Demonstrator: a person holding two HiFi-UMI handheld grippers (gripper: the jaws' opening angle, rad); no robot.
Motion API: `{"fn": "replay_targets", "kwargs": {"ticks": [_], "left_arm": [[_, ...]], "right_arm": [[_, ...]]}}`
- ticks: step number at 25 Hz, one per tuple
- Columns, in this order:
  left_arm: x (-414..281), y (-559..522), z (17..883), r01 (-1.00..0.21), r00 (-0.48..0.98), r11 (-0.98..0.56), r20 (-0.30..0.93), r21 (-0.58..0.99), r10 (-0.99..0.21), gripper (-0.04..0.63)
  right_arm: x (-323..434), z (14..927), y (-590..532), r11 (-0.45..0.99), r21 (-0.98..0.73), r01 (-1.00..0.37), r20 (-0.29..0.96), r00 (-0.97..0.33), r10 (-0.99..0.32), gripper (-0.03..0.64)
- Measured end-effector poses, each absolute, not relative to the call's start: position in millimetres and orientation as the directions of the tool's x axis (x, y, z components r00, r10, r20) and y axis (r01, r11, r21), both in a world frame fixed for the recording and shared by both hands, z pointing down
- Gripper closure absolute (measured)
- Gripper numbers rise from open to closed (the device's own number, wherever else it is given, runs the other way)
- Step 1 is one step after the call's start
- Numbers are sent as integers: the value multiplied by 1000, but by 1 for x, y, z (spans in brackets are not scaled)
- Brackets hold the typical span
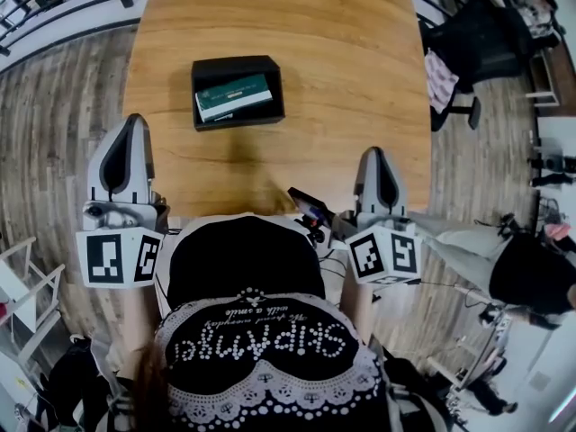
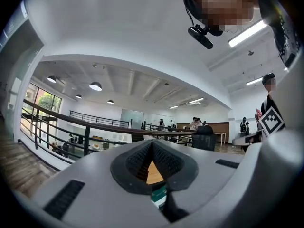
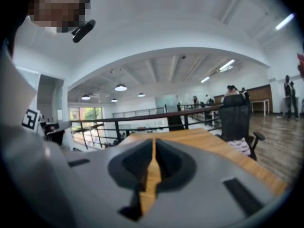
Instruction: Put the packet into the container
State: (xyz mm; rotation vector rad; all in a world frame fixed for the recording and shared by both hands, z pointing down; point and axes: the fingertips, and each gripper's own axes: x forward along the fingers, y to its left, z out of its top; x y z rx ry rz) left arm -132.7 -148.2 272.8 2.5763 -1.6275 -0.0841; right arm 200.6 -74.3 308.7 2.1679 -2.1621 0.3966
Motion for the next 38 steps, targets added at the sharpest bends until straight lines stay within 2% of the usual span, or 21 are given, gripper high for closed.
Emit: {"fn": "replay_targets", "kwargs": {"ticks": [20,38], "left_arm": [[-157,-105,305,-892,439,-427,62,145,-896,565],[-148,-119,322,-867,494,-479,109,137,-863,563]], "right_arm": [[150,322,-48,29,-140,-990,257,-64,-964,575],[147,332,-47,-38,-157,-987,275,-7,-961,575]]}}
